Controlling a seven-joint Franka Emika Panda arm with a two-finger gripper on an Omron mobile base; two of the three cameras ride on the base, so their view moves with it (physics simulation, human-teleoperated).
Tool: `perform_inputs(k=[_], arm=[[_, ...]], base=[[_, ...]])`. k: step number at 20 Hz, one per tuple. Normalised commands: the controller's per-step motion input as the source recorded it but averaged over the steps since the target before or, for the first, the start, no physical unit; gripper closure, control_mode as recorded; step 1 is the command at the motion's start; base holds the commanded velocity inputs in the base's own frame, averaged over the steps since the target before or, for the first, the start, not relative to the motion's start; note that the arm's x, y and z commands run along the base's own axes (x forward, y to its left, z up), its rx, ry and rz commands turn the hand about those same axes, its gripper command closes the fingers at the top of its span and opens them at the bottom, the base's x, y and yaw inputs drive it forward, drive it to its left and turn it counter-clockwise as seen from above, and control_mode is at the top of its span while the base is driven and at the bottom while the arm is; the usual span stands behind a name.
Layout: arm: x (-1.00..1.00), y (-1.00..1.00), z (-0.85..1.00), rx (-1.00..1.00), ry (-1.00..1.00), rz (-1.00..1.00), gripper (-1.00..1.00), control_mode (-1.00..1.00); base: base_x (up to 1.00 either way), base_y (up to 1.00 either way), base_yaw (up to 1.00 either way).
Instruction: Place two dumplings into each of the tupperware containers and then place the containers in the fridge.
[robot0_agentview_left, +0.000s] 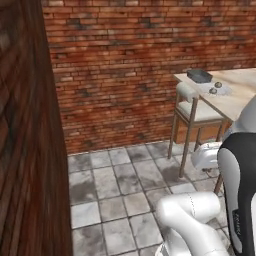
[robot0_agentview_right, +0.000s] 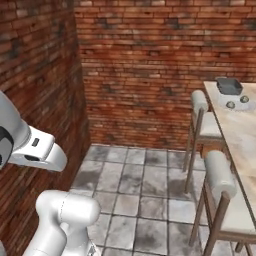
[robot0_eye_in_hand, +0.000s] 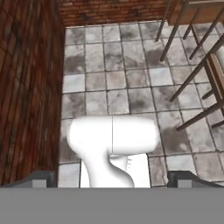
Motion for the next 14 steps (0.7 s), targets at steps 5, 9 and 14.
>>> perform_inputs(k=[5,9,14], arm=[[0.0,0.0,0.0,0.0,0.0,0.0,-1.0,1.0],[0.0,0.0,0.0,0.0,0.0,0.0,-1.0,1.0],[0.0,0.0,0.0,0.0,0.0,0.0,-1.0,1.0]], base=[[1.0,0.55,-0.12],[1.0,0.45,-0.14],[1.0,0.29,-0.18]])
